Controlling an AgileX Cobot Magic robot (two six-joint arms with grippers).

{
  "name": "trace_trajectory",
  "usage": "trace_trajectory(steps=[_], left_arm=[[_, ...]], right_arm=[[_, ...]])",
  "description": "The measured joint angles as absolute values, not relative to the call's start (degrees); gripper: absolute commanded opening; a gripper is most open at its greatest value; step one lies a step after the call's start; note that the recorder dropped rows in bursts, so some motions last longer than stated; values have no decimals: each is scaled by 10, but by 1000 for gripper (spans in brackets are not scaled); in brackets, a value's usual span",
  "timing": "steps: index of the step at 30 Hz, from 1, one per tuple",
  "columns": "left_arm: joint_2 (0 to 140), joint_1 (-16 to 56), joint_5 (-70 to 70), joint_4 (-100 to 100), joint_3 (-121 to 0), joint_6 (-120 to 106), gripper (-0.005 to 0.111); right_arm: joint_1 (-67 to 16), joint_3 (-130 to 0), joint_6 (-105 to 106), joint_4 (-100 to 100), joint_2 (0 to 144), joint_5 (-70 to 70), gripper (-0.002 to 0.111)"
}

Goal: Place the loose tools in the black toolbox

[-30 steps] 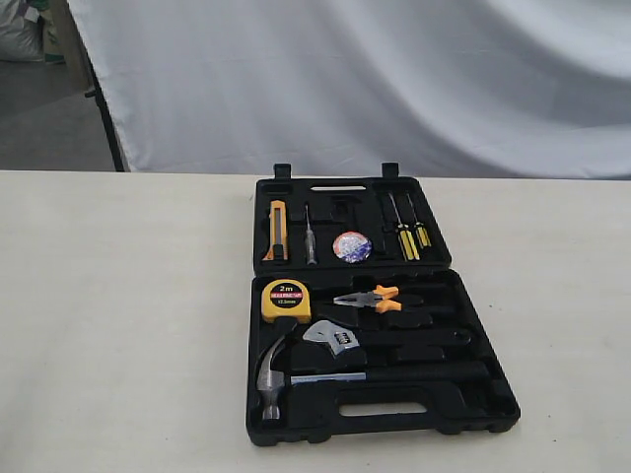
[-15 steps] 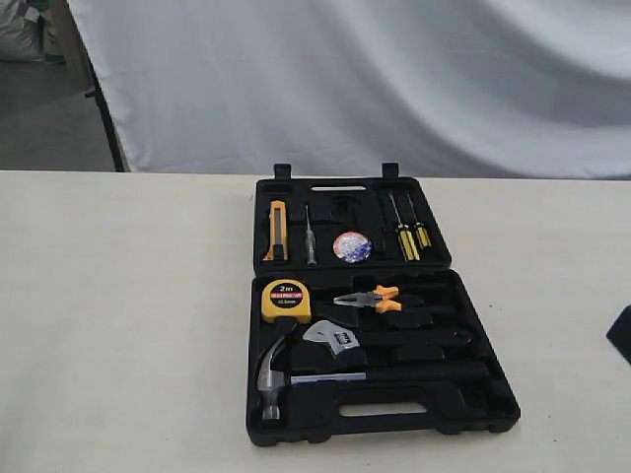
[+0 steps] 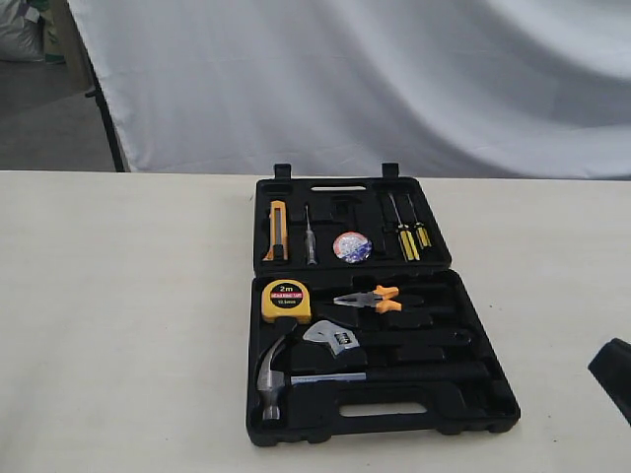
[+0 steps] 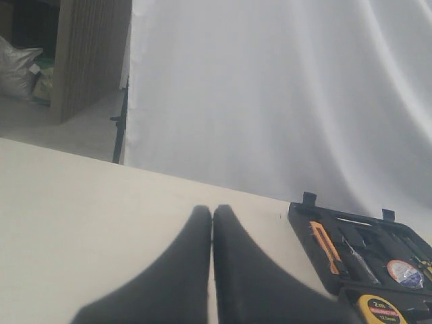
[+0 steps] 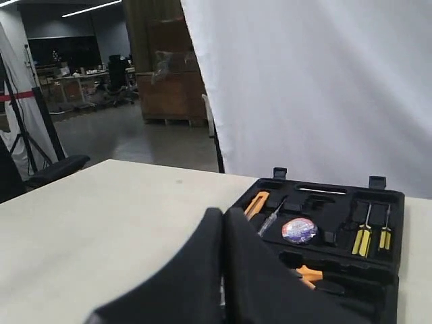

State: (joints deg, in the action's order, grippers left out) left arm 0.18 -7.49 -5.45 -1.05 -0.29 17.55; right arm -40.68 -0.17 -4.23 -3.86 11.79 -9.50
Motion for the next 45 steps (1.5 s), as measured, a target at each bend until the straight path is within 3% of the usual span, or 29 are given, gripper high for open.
trace_trajectory(steps=[13,22,26,45], left_arm=[[2,-75,-54,-11,-3,175,1],[2,-75,-54,-11,-3,175,1],[2,-75,-54,-11,-3,175,1],[2,-75,-54,-11,-3,175,1]], right_arm=[[-398,-2,-60,-19,102,-85,-1],[-146,-2,-110,-18,5,18,-1],[-95,-2,-112,-18,4,46,-1],[-87,-2,-114,-17,4,107,-1]])
